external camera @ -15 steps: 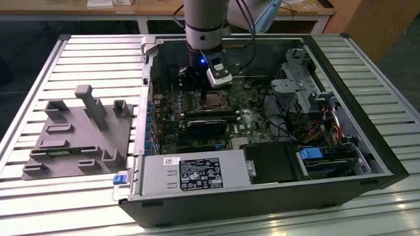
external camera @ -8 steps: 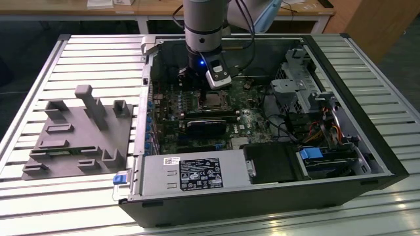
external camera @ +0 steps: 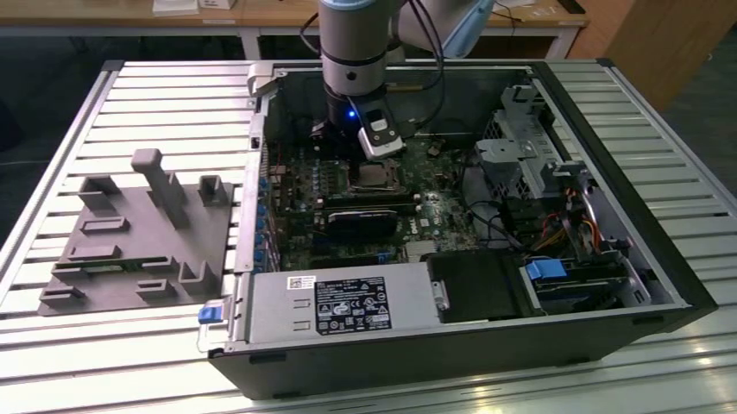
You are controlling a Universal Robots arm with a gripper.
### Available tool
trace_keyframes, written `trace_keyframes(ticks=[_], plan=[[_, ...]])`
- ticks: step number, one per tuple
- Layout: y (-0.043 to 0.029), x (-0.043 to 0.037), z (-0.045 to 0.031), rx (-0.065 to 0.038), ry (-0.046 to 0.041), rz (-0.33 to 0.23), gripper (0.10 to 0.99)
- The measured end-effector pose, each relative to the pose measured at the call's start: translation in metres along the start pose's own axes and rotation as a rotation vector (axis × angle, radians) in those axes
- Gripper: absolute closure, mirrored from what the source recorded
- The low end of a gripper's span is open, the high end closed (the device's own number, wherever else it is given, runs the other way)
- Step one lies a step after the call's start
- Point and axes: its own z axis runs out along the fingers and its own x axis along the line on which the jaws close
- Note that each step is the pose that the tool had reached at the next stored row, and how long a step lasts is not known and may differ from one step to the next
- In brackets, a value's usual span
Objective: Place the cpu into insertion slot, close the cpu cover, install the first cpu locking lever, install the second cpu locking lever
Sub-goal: 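Close the cpu cover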
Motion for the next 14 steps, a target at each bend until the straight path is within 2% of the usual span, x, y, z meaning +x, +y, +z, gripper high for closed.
trace_keyframes(ticks=[14], plan=[[0.0000,-0.0006,0.0029,-0.002,0.0003,0.000,0.984]])
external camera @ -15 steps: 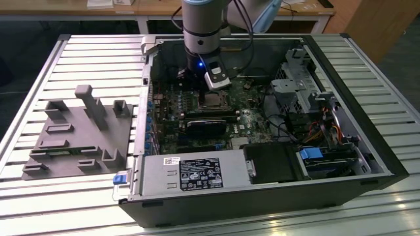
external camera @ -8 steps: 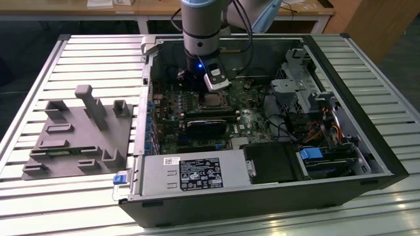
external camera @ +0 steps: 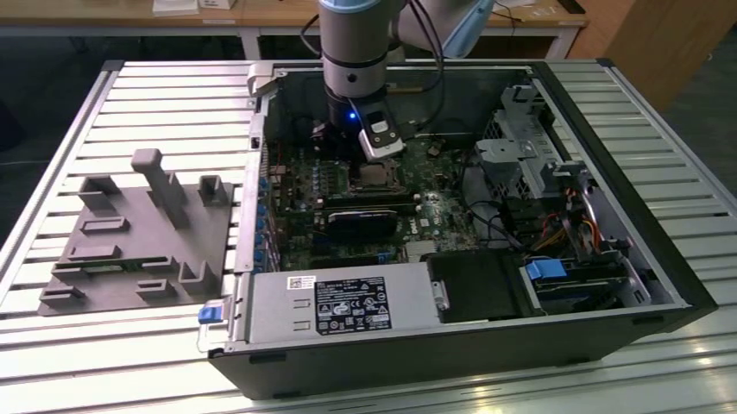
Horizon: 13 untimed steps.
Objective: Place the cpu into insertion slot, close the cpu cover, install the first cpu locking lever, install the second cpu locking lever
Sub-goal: 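Close the cpu cover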
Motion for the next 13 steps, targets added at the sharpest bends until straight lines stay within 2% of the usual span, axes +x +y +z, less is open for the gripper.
trace_keyframes(ticks=[6,13], plan=[[0.0007,-0.0038,0.0001,0.000,0.0000,0.000,0.984],[0.0009,-0.0040,-0.0022,0.000,0.0001,0.000,0.984]])
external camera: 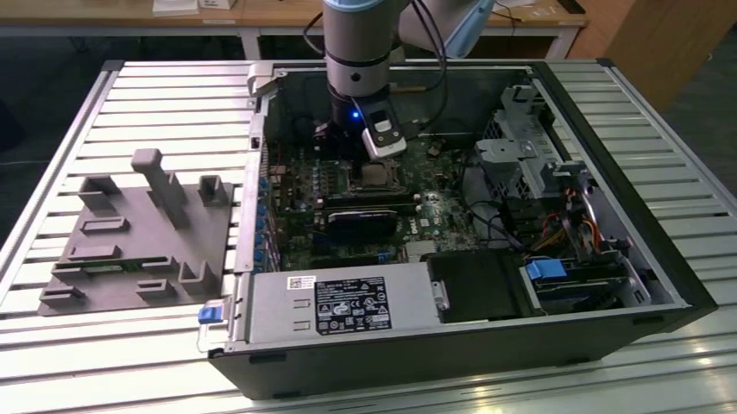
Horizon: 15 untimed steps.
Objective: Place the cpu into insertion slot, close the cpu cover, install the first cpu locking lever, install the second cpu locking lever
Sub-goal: 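Close the cpu cover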
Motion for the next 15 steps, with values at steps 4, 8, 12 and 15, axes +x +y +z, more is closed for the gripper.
trace_keyframes(ticks=[4,8,12,15], plan=[[0.0002,-0.0001,-0.0041,0.000,0.0000,0.000,0.984],[0.0005,-0.0013,-0.0042,0.000,0.0002,0.000,0.984],[0.0021,-0.0103,-0.0039,0.000,0.0017,0.000,0.984],[0.0036,-0.0183,-0.0036,0.001,0.0039,0.000,0.984]])
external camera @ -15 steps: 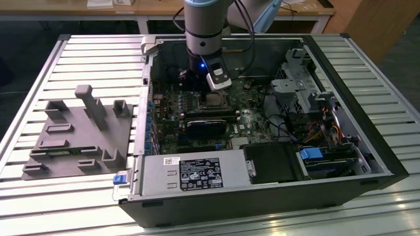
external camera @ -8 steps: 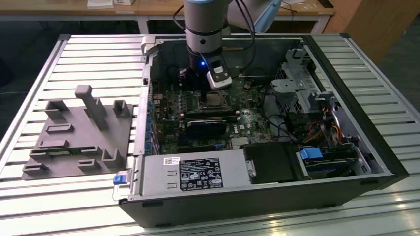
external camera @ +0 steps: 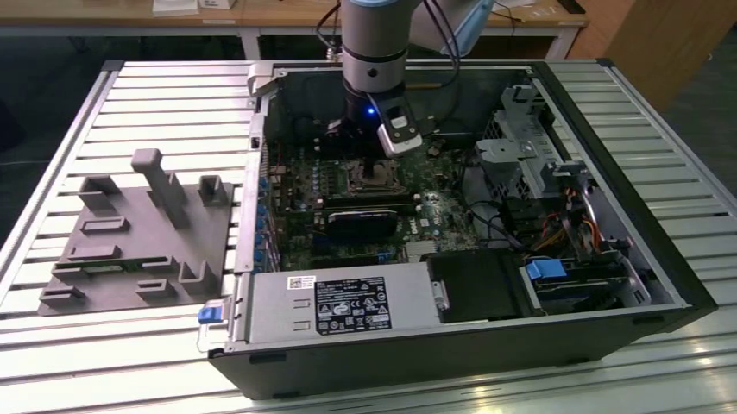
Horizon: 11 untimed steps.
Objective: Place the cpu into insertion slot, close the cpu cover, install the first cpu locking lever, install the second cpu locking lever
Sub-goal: 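Close the cpu cover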
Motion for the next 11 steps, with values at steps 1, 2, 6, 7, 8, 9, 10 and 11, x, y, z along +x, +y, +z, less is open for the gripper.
trace_keyframes(ticks=[1,2,6,7,8,9,10,11], plan=[[0.0004,-0.0021,0.0001,0.000,0.0008,0.000,0.984],[0.0006,-0.0032,0.0001,0.000,0.0015,0.000,0.984],[0.0008,-0.0037,-0.0021,0.000,0.0020,0.000,0.984],[0.0009,-0.0038,-0.0041,0.000,0.0020,0.000,0.984],[0.0011,-0.0038,-0.0066,0.000,0.0020,0.000,0.984],[0.0012,-0.0039,-0.0092,0.001,0.0020,0.000,0.984],[0.0013,-0.0039,-0.0116,0.000,0.0019,0.000,0.984],[0.0015,-0.0040,-0.0141,0.000,0.0019,0.000,0.984]])
